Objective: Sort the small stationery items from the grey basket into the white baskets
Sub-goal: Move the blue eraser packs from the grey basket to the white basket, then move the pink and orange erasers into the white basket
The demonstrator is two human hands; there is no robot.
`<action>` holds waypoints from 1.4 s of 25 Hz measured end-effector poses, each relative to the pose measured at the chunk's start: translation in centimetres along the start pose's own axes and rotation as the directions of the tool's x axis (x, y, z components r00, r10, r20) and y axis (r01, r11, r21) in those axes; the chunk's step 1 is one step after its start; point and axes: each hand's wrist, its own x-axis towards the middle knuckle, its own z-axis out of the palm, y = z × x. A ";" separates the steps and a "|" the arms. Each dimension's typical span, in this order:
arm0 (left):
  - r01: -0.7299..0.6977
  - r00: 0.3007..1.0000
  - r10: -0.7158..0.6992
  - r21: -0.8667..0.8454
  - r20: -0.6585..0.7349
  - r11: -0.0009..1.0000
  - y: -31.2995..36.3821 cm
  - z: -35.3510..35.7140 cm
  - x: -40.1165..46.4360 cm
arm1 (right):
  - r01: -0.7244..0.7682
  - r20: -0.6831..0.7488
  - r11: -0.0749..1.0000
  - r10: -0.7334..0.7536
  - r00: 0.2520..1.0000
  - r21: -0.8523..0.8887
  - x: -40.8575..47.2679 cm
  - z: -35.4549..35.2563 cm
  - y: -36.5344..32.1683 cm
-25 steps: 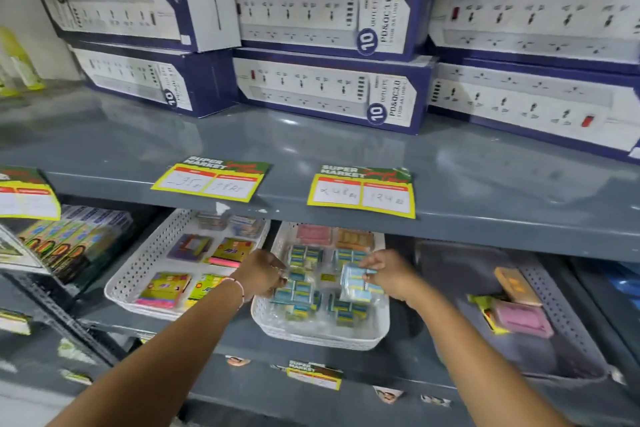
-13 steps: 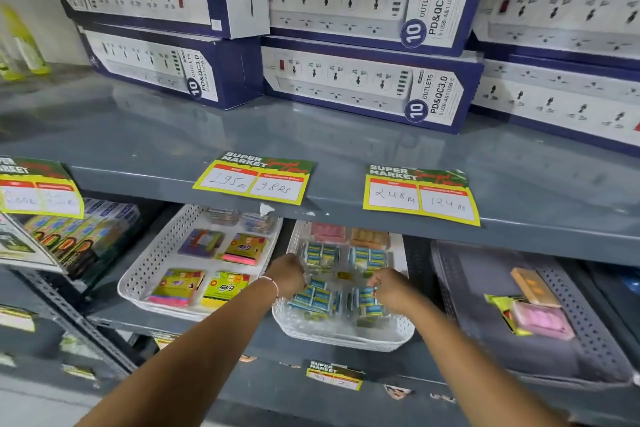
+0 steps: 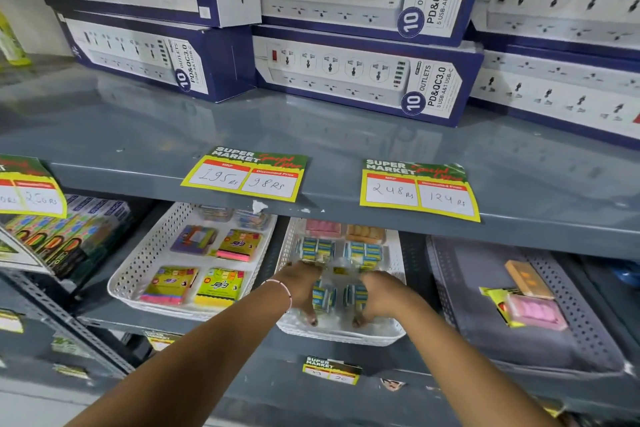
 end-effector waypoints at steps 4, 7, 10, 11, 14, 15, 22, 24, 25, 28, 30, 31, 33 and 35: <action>-0.023 0.999 0.024 0.064 -0.021 0.998 0.3 0.1 0.2 | 0.045 -0.033 0.992 -0.050 0.998 -0.118 0.0 0.8 0.1; -0.025 0.998 0.027 0.040 -0.060 0.999 0.5 0.0 -0.1 | 0.048 -0.043 0.995 -0.052 0.998 -0.092 0.0 0.7 0.3; -0.045 0.997 0.049 0.063 -0.063 0.997 0.9 0.0 -0.3 | 0.058 -0.027 0.989 -0.062 0.998 -0.134 -0.1 0.9 -0.1; -0.050 0.997 0.055 0.079 -0.062 0.996 1.0 0.1 -0.2 | 0.059 -0.029 0.989 -0.064 0.998 -0.138 -0.2 0.9 -0.3; -0.042 0.997 0.049 0.124 -0.058 0.991 1.6 0.2 -0.4 | 0.066 -0.032 0.990 -0.071 0.997 -0.128 -0.1 0.7 -0.4; -0.038 0.997 0.046 0.137 -0.061 0.990 1.7 0.3 -0.4 | 0.062 -0.026 0.990 -0.065 0.998 -0.124 -0.1 0.6 -0.5; -0.080 0.993 0.085 0.066 -0.079 0.995 3.7 -1.2 0.0 | 0.157 -0.167 0.981 -0.136 0.976 0.116 -2.5 -0.1 0.8; -0.140 0.968 0.128 -0.040 -0.216 0.989 6.8 -3.0 0.0 | 0.239 -0.336 0.907 -0.119 0.935 0.346 -4.4 -1.2 3.4; -0.199 0.941 0.164 -0.089 -0.297 0.976 9.1 -3.9 0.1 | 0.258 -0.432 0.869 -0.057 0.900 0.423 -5.3 -1.7 5.4; -0.430 0.823 0.287 -0.207 -0.490 0.879 17.5 -4.6 0.8 | 0.213 -0.580 0.800 0.196 0.791 0.561 -7.2 -2.7 14.0; -0.492 0.820 0.330 -0.281 -0.467 0.824 22.7 -3.4 2.3 | 0.068 -0.553 0.772 0.389 0.737 0.633 -8.1 -3.1 20.1; -0.494 0.829 0.336 -0.302 -0.448 0.816 25.0 -2.6 3.1 | -0.030 -0.519 0.754 0.479 0.708 0.656 -8.6 -3.4 22.4; -0.490 0.838 0.353 -0.290 -0.416 0.822 29.3 -0.8 5.2 | -0.227 -0.455 0.720 0.617 0.642 0.656 -9.2 -3.7 26.4; -0.466 0.858 0.349 -0.289 -0.376 0.836 32.3 0.8 7.0 | -0.268 -0.422 0.694 0.650 0.632 0.668 -8.8 -4.0 28.3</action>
